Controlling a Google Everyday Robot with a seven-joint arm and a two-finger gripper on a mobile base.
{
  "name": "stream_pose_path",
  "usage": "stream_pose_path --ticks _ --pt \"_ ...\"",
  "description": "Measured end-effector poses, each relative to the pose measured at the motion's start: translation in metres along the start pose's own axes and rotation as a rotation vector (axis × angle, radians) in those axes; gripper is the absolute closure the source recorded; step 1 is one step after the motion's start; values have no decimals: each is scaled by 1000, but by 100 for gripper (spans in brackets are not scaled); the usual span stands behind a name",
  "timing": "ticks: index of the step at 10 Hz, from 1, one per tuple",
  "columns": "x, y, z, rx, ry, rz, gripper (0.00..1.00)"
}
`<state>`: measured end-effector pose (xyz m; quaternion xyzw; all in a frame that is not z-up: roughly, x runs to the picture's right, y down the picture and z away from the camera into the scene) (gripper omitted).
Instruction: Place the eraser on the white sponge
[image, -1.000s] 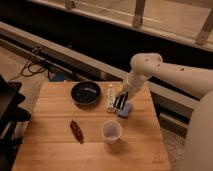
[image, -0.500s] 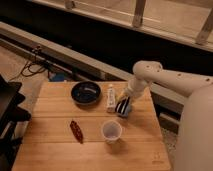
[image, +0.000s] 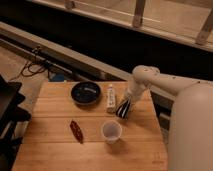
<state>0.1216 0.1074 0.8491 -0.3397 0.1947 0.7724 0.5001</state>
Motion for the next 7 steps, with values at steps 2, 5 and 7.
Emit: stream_pose_path --ticks 2,5,7 --pt "1 1 0 1 4 -3 26" --pt "0 14 -43 37 -89 -30 26" --pt "3 26 -81 42 -138 -31 26"
